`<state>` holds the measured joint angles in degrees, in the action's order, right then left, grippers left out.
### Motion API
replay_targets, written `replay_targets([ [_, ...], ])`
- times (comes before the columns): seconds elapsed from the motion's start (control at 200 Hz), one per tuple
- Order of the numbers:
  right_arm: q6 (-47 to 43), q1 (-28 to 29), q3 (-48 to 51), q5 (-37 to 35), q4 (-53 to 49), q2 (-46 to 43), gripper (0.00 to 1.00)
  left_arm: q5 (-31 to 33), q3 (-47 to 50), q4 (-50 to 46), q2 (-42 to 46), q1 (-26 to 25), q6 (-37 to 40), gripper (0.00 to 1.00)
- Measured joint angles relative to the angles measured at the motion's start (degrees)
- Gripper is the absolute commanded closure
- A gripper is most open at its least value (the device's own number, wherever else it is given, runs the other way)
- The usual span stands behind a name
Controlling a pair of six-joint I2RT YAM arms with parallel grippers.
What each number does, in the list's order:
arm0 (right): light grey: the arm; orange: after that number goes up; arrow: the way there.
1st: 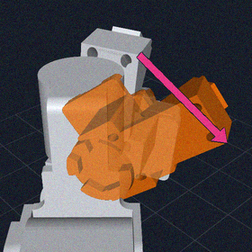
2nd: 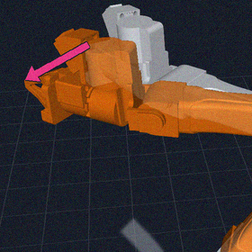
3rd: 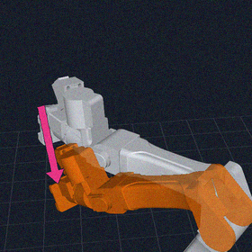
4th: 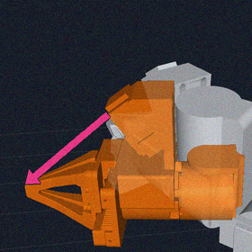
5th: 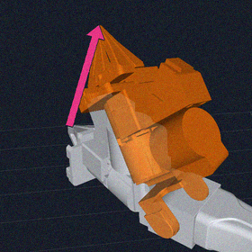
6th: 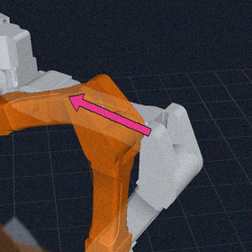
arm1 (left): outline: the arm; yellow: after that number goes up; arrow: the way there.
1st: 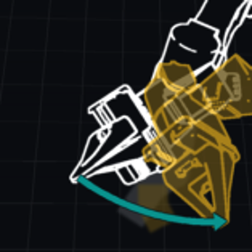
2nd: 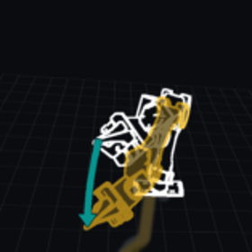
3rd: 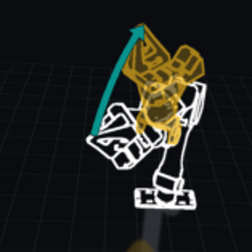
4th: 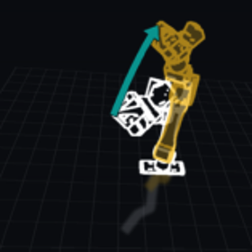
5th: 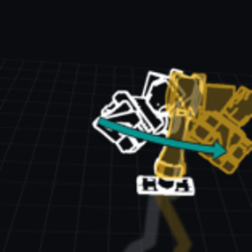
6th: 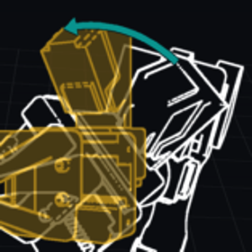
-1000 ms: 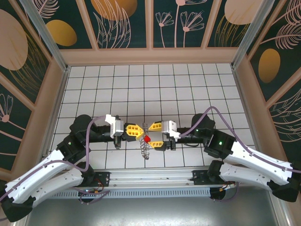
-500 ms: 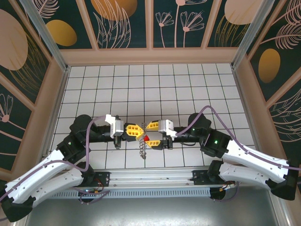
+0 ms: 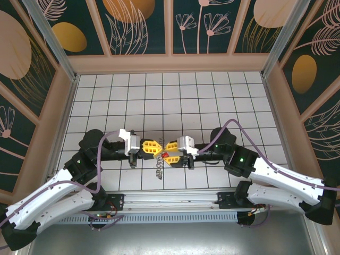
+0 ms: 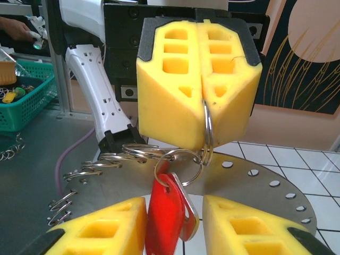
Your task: Put the keys on the keyring
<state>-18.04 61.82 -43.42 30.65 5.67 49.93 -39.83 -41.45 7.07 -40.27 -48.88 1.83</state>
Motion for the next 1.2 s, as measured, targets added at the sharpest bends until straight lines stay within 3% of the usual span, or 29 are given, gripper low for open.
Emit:
replay_targets([
  [0.145,0.1,0.0,0.0,0.3,0.0,0.0,0.76,0.0,0.0,0.0,0.0,0.0,0.0,1.00],
  [0.32,0.1,0.0,0.1,0.3,0.2,0.0,0.78,0.1,0.0,0.0,0.0,0.0,0.0,1.00],
  [0.556,0.1,0.0,0.1,0.1,0.6,0.0,1.00,1.2,0.0,-0.4,0.0,0.0,0.0,1.00],
  [0.851,-0.2,-0.7,0.2,-5.9,0.2,-2.2,1.00,3.4,0.0,-1.4,0.0,0.0,0.2,1.00],
  [1.136,-2.5,-0.7,-0.7,-14.6,-3.8,-1.7,1.00,10.0,0.4,-3.1,0.2,0.0,0.8,1.00],
  [1.201,-2.6,-0.7,-1.3,-16.7,-4.8,-1.1,1.00,12.1,1.0,-3.4,0.2,0.0,0.9,0.93],
])
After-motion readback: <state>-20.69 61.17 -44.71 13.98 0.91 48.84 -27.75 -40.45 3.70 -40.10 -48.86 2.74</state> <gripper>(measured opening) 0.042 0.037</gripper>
